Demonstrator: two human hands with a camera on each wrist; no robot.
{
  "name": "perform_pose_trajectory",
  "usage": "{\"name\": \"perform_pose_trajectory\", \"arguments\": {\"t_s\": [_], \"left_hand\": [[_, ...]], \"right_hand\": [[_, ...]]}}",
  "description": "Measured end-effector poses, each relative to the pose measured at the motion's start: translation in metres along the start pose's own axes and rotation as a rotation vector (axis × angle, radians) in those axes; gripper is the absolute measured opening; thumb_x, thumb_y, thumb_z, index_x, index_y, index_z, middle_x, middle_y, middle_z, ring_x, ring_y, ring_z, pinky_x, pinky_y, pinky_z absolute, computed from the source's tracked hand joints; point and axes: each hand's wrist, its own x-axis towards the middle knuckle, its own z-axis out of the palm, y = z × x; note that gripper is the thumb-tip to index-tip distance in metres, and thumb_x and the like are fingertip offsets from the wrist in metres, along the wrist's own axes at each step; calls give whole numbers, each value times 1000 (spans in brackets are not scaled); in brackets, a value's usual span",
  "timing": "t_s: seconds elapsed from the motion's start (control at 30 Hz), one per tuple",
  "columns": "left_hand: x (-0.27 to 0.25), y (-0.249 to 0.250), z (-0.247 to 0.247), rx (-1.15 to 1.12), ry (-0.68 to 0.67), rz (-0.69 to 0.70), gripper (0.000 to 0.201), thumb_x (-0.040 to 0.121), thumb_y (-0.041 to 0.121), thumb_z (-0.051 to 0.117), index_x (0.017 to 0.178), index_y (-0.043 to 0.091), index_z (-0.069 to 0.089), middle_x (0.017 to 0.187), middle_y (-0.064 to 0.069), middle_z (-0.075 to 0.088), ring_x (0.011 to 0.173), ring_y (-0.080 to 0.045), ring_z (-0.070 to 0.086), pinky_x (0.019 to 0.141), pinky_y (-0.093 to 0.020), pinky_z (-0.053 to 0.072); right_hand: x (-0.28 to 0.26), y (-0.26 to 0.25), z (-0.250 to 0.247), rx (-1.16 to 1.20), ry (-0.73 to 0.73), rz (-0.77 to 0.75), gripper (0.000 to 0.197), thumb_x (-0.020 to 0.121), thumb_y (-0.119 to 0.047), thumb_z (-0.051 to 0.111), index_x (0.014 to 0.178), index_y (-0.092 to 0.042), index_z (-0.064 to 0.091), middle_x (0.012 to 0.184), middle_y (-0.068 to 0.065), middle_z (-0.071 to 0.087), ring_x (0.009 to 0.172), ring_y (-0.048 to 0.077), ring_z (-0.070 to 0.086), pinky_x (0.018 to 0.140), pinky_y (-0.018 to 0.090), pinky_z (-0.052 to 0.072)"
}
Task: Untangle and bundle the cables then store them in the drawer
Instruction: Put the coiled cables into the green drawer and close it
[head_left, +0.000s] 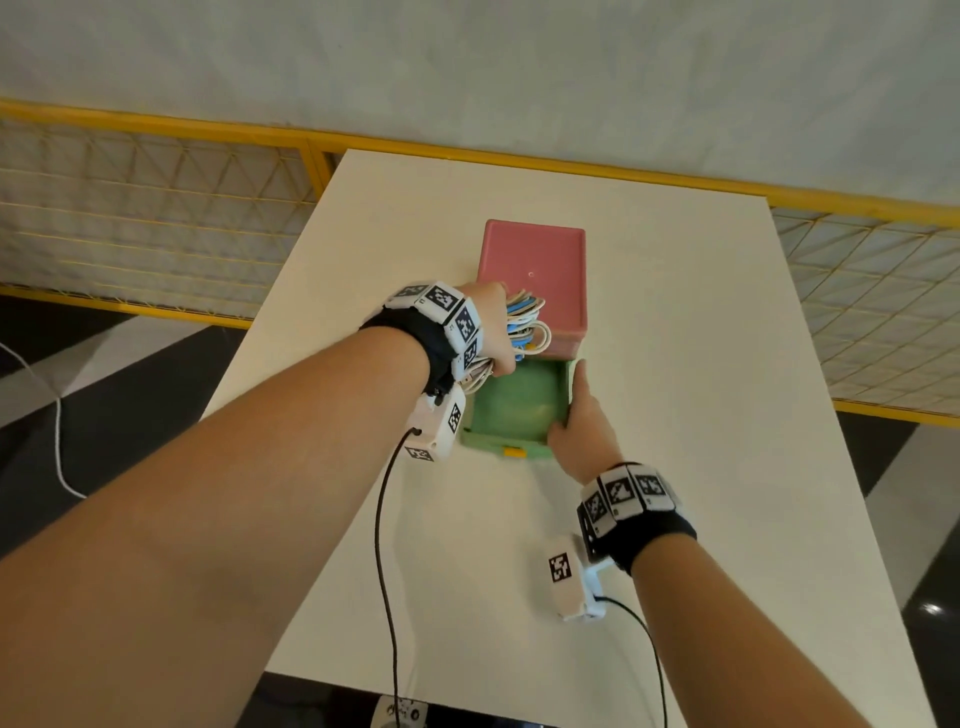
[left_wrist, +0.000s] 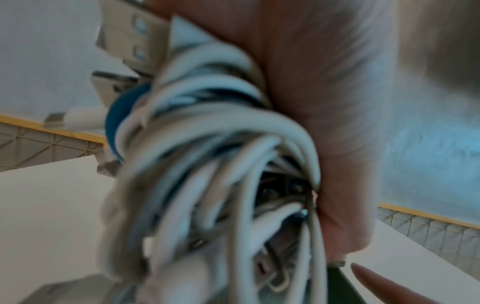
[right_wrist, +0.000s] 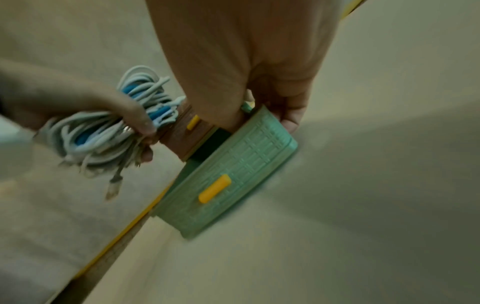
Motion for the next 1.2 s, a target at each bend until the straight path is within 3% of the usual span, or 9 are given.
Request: {"name": "perform_pose_trajectory", "arguments": {"t_s": [0.1,0.17,0.27,0.5,0.6,0.73,0.87,1.0,1.2], "left_hand": [[-8,3,1,28,19,-11,60,65,23,78,115,9,49,81,1,54,65,-20,55,53,-27,43],[-20,3,10,119,156,27,82,70,28,76,141,16,36,92,3,53,79,-24,59,63,-31,48],[-37,7,37,302,358,203,55,76,26,69,123,17,42,94,-4,61,83,-27,59,65,-36,49],[-14,31,69,449,69,72,12,84,21,66,89,17,56,92,-2,68,82,-24,64,65,-30,39],[3,41,80,359,62,-2,16,91,22,58,77,20,52,83,1,63,77,-21,59,67,-29,42],[13,45,87,153,43,-54,16,97,23,53,100,17,67,105,-4,69,86,-21,62,65,-30,39],[8,32,65,89,-163,-26,30,79,35,72,66,22,48,69,3,51,70,-19,53,61,-27,43],[-16,33,70,363,13,28,35,79,53,65,86,21,53,86,2,61,87,-21,57,72,-30,38],[-12,38,102,434,204,-64,34,93,27,50,115,3,55,111,-12,64,100,-29,61,76,-33,48]], "right_hand": [[-10,5,3,-35,38,-73,87,84,1,42,150,-30,-5,116,17,48,95,40,57,79,37,44],[-9,5,3,-46,31,-101,87,84,1,42,150,-32,-4,111,16,46,89,40,57,78,39,46],[-9,6,3,-47,-5,-103,82,87,0,41,150,-29,-4,110,15,45,83,37,56,77,40,48],[-11,6,6,-10,84,-160,85,87,1,43,151,-26,-5,125,16,35,80,37,58,77,45,52],[-17,8,10,-151,157,-278,94,82,3,49,149,-37,-4,152,5,11,89,32,61,72,41,54],[-15,15,10,-200,141,-298,74,90,-15,51,150,-34,12,157,-14,15,120,24,52,90,37,50],[-12,8,6,-298,36,-231,71,92,-12,45,151,-26,9,159,-10,13,121,26,48,93,38,47],[-7,1,6,-356,5,-212,72,90,-9,43,151,-19,8,158,-4,17,116,30,51,90,39,47],[-8,8,7,-341,23,-268,73,92,-12,46,152,-24,8,159,-7,11,108,30,56,88,38,47]]}}
